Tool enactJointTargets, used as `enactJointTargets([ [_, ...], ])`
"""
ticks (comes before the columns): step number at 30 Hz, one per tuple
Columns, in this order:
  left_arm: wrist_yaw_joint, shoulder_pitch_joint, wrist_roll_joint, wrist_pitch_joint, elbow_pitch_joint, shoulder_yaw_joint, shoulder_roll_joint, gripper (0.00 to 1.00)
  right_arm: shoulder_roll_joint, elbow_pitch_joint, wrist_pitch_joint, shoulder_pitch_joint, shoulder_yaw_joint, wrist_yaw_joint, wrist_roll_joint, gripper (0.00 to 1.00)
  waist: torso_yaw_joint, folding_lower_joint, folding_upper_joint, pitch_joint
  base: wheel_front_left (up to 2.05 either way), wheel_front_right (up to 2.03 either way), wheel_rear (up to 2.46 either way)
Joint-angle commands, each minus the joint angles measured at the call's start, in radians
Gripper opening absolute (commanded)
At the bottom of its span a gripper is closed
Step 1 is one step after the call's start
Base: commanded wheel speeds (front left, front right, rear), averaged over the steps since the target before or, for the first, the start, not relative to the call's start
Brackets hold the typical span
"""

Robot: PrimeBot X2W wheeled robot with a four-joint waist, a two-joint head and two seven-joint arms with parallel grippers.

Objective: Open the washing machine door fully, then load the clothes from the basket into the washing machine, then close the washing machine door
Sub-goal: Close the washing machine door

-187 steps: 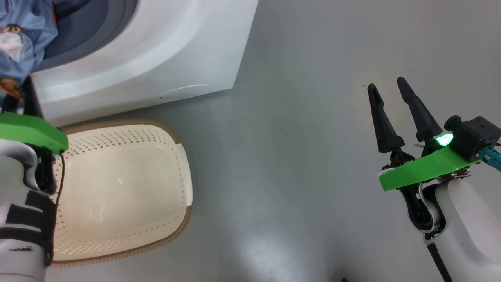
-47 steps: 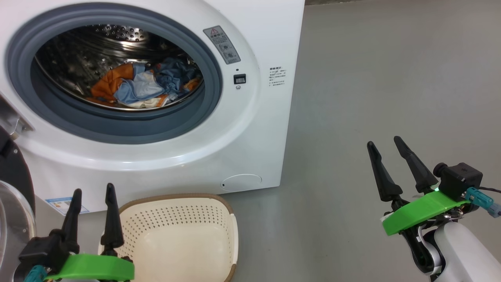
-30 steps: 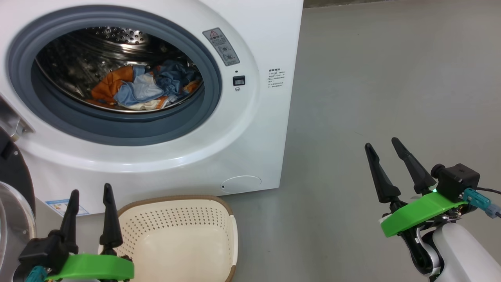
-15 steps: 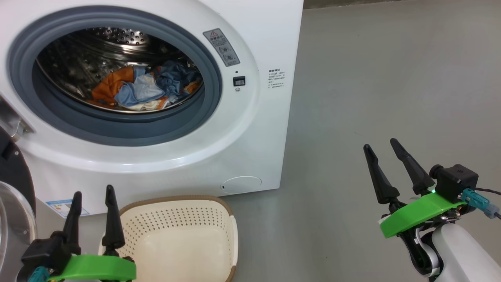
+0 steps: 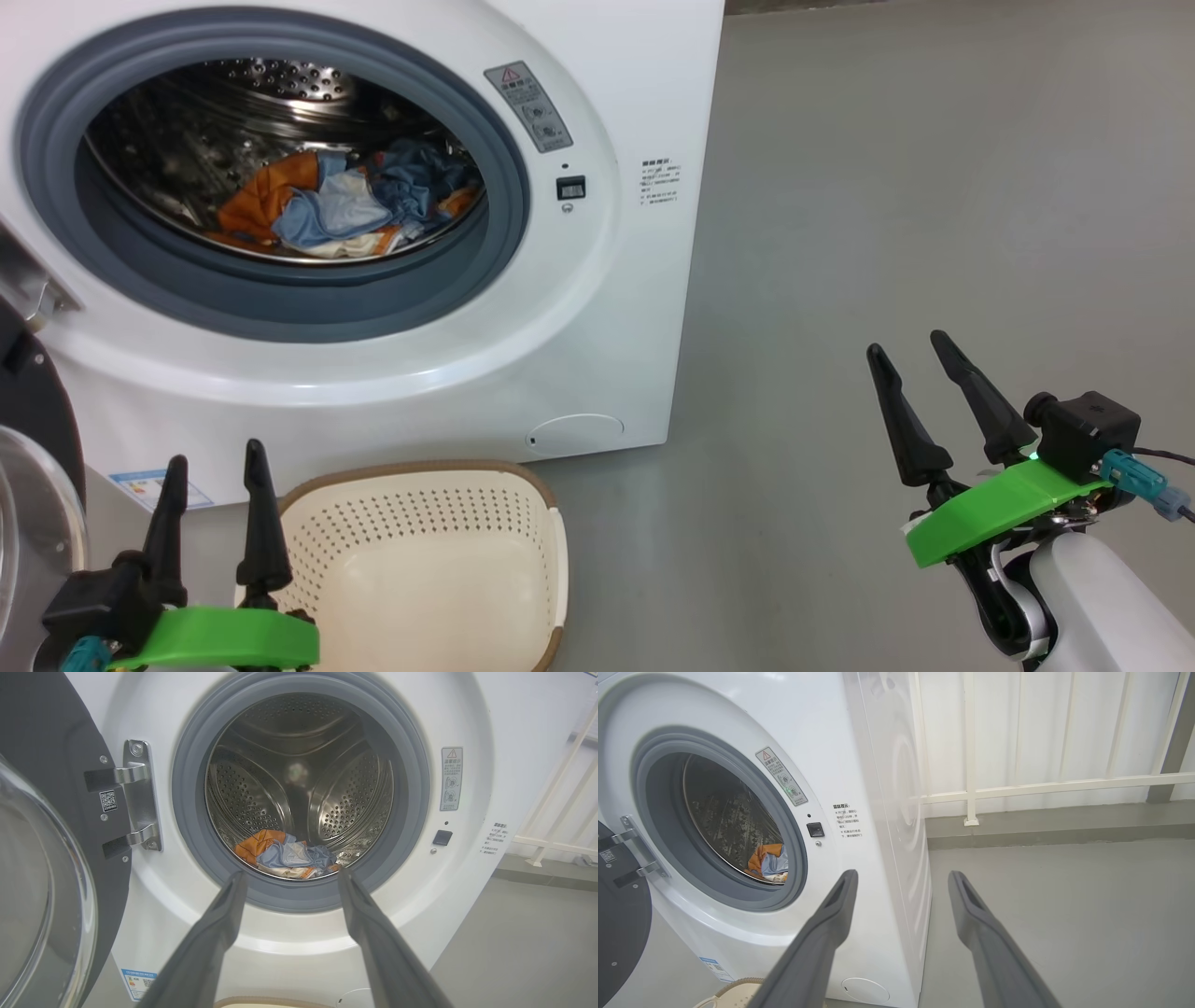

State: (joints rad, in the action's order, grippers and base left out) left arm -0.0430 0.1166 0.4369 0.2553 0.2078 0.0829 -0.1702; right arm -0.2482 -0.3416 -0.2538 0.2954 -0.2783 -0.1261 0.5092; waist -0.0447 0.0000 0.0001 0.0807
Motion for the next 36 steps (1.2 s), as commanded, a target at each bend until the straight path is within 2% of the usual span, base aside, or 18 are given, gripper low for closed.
enactJointTargets([
  [1, 0.009, 0.017, -0.012, 0.006, -0.018, -0.041, -0.013, 1.00, -0.005, 0.019, -0.008, 0.003, -0.010, -0.005, 0.007, 1.00, 0.001, 0.0000, -0.0001, 0.000, -0.99, 0.93, 0.06],
  [19, 0.029, 0.012, -0.030, 0.006, -0.011, -0.056, 0.004, 1.00, -0.006, 0.014, -0.008, 0.005, -0.015, -0.005, 0.010, 1.00, 0.006, 0.0000, -0.0001, -0.002, -1.56, 1.55, 0.01],
  [36, 0.035, 0.018, -0.041, 0.006, -0.004, -0.060, 0.008, 1.00, -0.006, 0.012, -0.008, 0.007, -0.016, -0.005, 0.010, 1.00, 0.009, 0.0000, -0.0001, 0.004, -0.16, 0.16, 0.00],
])
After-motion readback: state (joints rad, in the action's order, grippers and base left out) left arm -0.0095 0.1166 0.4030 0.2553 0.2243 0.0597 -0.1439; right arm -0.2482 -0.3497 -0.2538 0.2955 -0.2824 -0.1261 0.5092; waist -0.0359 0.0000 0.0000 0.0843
